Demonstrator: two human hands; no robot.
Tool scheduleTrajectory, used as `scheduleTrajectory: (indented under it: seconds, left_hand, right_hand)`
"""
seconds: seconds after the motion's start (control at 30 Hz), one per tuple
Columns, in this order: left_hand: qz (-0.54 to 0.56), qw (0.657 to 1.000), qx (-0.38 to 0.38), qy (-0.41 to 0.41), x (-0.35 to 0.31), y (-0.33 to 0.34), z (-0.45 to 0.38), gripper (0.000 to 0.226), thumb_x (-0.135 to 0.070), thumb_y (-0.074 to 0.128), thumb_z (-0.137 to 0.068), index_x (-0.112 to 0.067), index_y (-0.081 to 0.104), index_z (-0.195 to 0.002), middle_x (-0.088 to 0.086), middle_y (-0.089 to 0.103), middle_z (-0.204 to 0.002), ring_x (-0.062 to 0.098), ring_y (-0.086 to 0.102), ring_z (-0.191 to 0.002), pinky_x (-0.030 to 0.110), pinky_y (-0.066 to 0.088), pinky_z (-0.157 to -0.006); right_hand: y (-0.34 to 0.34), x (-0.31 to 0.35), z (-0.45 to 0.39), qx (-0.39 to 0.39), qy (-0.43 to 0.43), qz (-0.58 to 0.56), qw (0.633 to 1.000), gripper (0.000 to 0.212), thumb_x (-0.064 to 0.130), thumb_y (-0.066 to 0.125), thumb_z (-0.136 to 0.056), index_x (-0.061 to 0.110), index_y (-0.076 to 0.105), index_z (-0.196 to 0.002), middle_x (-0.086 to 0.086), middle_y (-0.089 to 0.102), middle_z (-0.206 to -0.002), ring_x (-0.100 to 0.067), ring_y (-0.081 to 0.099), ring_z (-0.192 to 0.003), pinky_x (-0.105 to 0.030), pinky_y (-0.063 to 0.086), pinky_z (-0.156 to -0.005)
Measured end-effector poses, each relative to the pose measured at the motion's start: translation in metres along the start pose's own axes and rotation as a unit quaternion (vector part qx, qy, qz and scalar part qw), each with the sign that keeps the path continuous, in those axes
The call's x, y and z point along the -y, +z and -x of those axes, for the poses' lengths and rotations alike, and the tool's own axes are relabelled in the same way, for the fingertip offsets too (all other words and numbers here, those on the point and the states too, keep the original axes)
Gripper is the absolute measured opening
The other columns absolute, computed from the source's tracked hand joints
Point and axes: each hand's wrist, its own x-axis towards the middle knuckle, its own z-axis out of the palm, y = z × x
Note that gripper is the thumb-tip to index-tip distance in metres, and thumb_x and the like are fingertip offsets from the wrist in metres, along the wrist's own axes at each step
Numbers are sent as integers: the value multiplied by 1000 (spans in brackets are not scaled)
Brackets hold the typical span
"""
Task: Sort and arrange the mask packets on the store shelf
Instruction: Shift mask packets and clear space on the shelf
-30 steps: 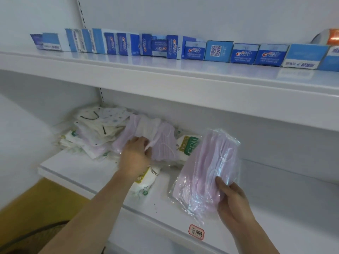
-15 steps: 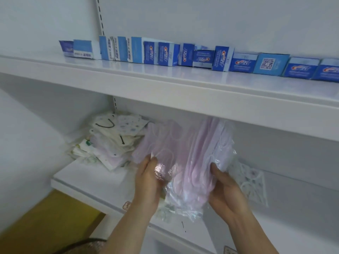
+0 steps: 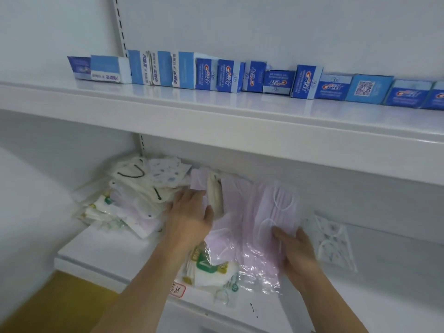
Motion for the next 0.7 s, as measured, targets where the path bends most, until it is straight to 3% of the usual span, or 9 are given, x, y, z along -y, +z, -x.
scheduleTrajectory:
  seconds: [0.07, 0.17, 0.3, 0.4, 0.47, 0.53, 0.6, 0.7]
  left_hand:
    - [-41, 998, 9, 46, -9, 4, 2, 26, -26, 72, -76, -16, 73, -101, 1, 67, -108, 36, 59, -111, 51, 46, -86]
    - [-95, 992, -2, 88, -26, 5, -1, 21, -19, 74, -71, -16, 68, -92, 0, 63, -98, 32, 55, -99, 47, 38, -82]
    - [-146, 978, 145, 31, -54, 0, -16, 34, -44, 55, -93, -23, 54, -120, 1, 59, -119, 28, 46, -118, 46, 31, -93]
    - [-145, 967, 207, 38, -63, 7, -23, 41, -51, 58, -92, -22, 53, -121, 5, 52, -126, 29, 43, -122, 47, 32, -98]
    - [-125, 970, 203, 39, -66, 11, -24, 41, -50, 60, -91, -22, 54, -120, 6, 48, -128, 30, 41, -124, 48, 32, -97]
    - [-114, 973, 199, 30, -69, 17, -20, 40, -51, 58, -91, -22, 57, -119, 7, 41, -135, 30, 36, -127, 48, 33, -98]
    - [-110, 973, 201, 23, -72, 21, -16, 40, -51, 54, -90, -23, 58, -119, 8, 33, -141, 31, 29, -132, 50, 32, -101]
    - [-103, 970, 218, 36, -74, 28, -12, 41, -49, 51, -92, -23, 55, -123, 6, 43, -135, 30, 32, -132, 53, 30, -105]
  right_hand:
    - [2, -2, 2, -15, -21, 15, 1000, 33, 2, 68, -93, 6, 58, -124, -15, 71, -109, -22, 71, -85, -26, 59, -58]
    - [4, -5, 5, -24, -53, -5, 998, 31, -4, 66, -93, 4, 58, -122, -13, 71, -103, -13, 71, -74, -19, 57, -57]
    - [0, -18, 3, -29, -62, -63, 996, 39, -7, 66, -91, 3, 56, -128, -18, 71, -113, -30, 72, -100, -30, 60, -77]
    - [-8, -25, 4, -20, -70, -108, 991, 37, -10, 62, -93, 5, 56, -127, -19, 71, -120, -34, 68, -113, -43, 53, -102]
    - [-14, -24, 3, -10, -76, -134, 988, 36, -11, 60, -94, 2, 56, -126, -22, 68, -124, -31, 68, -112, -35, 56, -98]
    - [-16, -21, 3, -14, -80, -148, 986, 33, -11, 59, -94, 1, 56, -125, -23, 69, -120, -28, 69, -104, -26, 60, -83]
    - [-18, -19, 3, -18, -89, -155, 984, 32, -11, 58, -94, 3, 58, -123, -17, 71, -110, -25, 70, -96, -25, 60, -75]
    - [-18, -20, 3, -27, -91, -159, 983, 33, -10, 57, -95, 4, 57, -125, -17, 72, -111, -24, 72, -93, -28, 61, -77]
